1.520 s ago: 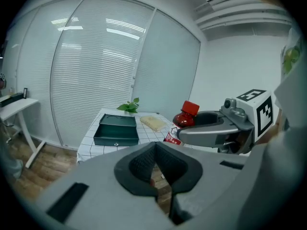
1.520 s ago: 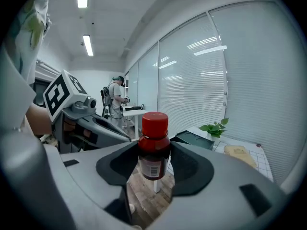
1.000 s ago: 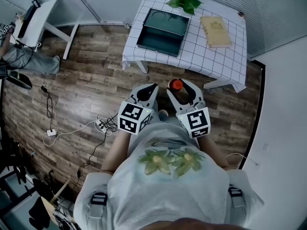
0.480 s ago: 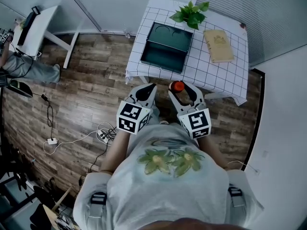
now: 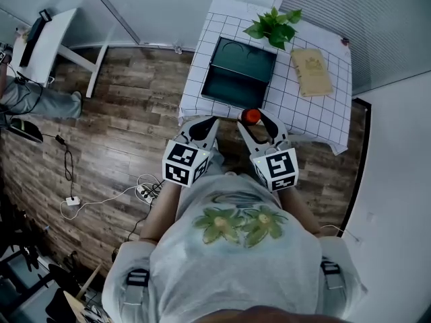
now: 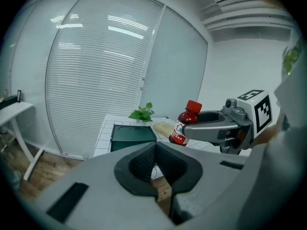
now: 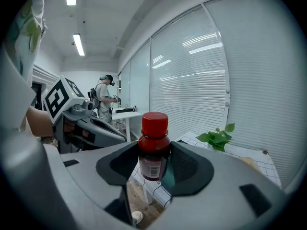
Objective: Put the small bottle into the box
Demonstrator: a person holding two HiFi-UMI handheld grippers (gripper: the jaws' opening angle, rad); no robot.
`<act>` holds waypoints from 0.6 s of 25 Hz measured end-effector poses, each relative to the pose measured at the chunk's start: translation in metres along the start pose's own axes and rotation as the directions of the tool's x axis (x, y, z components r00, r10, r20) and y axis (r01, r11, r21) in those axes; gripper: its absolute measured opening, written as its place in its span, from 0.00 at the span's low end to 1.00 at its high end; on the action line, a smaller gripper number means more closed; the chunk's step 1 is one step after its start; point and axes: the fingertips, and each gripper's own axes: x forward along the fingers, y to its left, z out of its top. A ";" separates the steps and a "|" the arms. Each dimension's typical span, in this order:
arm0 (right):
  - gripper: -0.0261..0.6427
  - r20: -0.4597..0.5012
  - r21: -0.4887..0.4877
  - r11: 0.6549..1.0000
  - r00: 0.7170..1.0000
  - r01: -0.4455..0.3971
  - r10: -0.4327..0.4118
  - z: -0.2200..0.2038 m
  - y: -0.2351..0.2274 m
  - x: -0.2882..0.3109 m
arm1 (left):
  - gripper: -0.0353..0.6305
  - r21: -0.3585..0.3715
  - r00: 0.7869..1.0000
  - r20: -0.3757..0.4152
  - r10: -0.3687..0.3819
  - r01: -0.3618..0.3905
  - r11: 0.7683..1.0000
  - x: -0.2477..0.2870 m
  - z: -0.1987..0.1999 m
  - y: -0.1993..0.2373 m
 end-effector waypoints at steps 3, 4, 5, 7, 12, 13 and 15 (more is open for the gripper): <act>0.35 -0.005 -0.004 1.000 1.000 0.010 -0.010 0.002 -0.004 0.009 | 0.06 -0.004 1.000 -0.004 -0.006 0.006 1.000 0.004 0.002 0.009; 0.35 -0.008 -0.003 1.000 1.000 0.013 -0.013 0.002 -0.005 0.011 | 0.06 -0.007 1.000 -0.006 -0.010 0.010 1.000 0.006 0.002 0.012; 0.35 -0.010 0.000 1.000 1.000 0.016 -0.016 0.003 -0.006 0.013 | 0.06 -0.009 1.000 -0.007 -0.015 0.015 1.000 0.008 0.003 0.014; 0.35 -0.015 0.009 1.000 1.000 0.022 -0.022 0.006 -0.008 0.017 | 0.06 -0.010 1.000 -0.009 -0.026 0.026 1.000 0.012 0.006 0.018; 0.35 -0.054 0.013 0.999 0.998 0.033 -0.032 0.002 -0.015 0.028 | 0.06 -0.010 0.999 -0.011 -0.044 0.044 0.999 0.025 0.013 0.029; 0.35 -0.050 0.017 0.999 0.998 0.037 -0.036 0.004 -0.017 0.031 | 0.06 -0.011 0.999 -0.012 -0.047 0.047 0.999 0.027 0.015 0.032; 0.35 -0.042 0.024 0.999 0.998 0.044 -0.043 0.006 -0.021 0.038 | 0.06 -0.013 0.998 -0.013 -0.053 0.053 0.999 0.032 0.018 0.037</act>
